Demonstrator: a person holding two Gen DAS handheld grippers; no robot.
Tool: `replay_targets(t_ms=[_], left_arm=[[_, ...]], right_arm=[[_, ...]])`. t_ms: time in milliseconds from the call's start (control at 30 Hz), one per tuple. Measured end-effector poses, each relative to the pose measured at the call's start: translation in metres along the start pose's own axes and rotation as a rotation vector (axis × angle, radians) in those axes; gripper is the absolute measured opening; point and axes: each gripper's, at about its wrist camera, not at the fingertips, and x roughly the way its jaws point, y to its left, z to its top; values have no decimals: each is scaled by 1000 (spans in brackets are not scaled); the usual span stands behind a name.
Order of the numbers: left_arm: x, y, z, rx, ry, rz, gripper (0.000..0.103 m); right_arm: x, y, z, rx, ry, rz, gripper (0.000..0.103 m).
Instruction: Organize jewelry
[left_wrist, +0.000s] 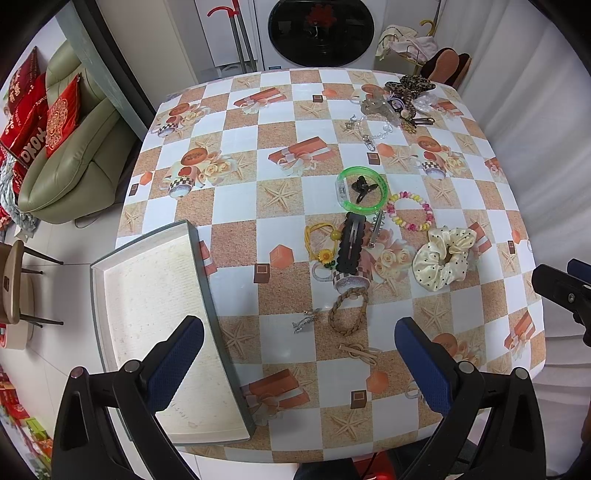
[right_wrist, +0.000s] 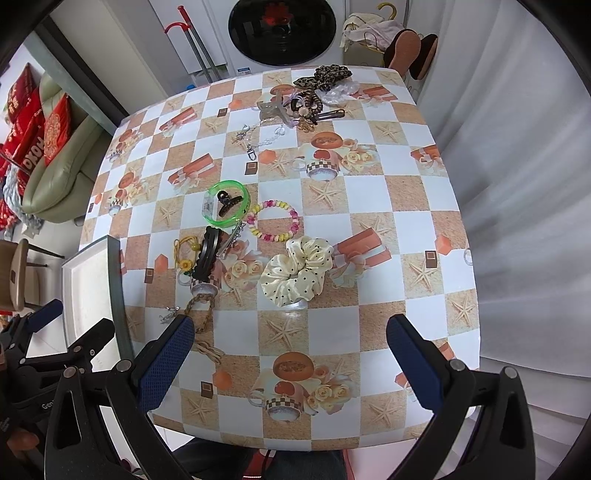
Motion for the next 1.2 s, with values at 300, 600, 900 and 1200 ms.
replay_targets(t_ms=[300,600,900,1200], left_arm=[[0,0,0,0,1,0,103],[1,1,-1,-1,3,0,103],[1,1,-1,-1,3,0,103],[1,1,-1,0,3,-1,103]], right_arm=[[-1,1,0,-1,1,0,103],[0,1,-1,-1,1,-1,103],[0,2,-1,-2,2,0,103],[1,3,-1,-1,3,-2,103]])
